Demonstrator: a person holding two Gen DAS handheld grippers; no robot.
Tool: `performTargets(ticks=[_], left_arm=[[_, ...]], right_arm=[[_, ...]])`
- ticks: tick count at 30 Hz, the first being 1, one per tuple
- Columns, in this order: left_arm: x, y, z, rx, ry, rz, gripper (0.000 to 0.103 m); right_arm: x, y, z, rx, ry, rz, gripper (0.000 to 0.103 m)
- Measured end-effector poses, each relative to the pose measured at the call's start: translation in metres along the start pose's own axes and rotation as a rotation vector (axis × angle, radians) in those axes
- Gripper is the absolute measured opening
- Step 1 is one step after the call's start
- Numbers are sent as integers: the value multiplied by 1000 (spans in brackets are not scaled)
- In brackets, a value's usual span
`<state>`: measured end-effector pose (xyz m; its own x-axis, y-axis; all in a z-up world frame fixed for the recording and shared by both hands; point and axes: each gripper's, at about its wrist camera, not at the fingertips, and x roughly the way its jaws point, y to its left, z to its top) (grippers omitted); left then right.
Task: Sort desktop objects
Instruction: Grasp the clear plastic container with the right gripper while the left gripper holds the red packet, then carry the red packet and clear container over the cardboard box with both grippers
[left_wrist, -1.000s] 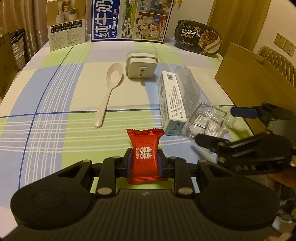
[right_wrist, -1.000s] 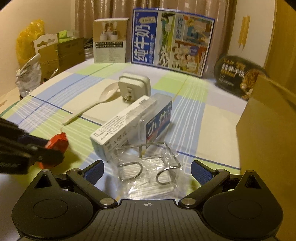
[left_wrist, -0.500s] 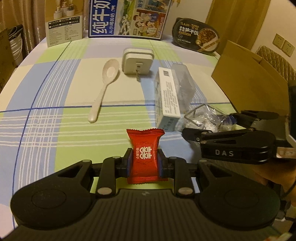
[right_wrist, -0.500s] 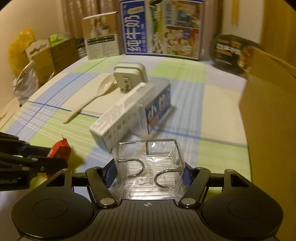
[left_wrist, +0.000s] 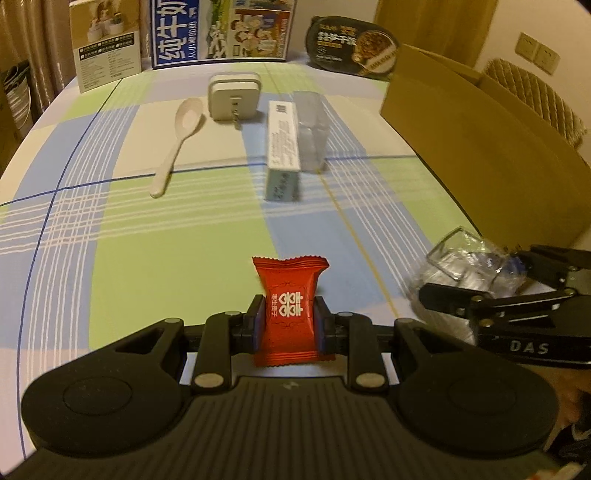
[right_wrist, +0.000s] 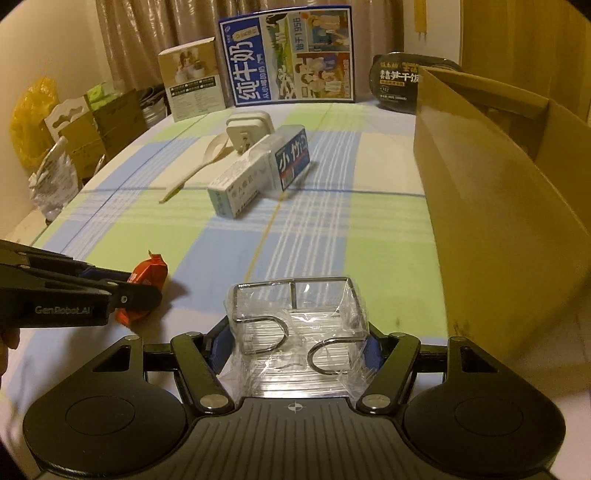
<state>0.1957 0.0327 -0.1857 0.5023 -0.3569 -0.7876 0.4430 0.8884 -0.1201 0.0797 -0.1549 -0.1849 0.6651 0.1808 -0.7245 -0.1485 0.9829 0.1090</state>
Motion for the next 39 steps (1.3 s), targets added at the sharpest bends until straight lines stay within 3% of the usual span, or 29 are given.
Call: performTargets(ticks=[6,9,13,17,19,22,27,39], left_arm=[[-7,-16,-19,11,8,21,24],[-7,-20,-23,35,-1,20,33],[-6,-20,-25,55,-12,36,34],[-5,-19,-23,42,-13,34,33],[-5,-22,-22,76,-4,51,24],[-4,-23,-21,88,4,56,22],[-9,-29,-23,103,10,61,21],[-48,-57,-31,29,-13,52,21]], right_arm=[[-11,2,-17,-10,2,-12,65],[-12,0,-23,-8,-3,-22,65],[-11,-4,-27,11,-11,-27,65],[-9,-6,-26,15,-17,-25,65],[-9,-6,-27,14,-18,-24,65],[-9,-6,-26,14,-17,-14,65],[-19,-2,-22,11,-35,-9,65],[-69,6,-13,1,-116,-7,65]])
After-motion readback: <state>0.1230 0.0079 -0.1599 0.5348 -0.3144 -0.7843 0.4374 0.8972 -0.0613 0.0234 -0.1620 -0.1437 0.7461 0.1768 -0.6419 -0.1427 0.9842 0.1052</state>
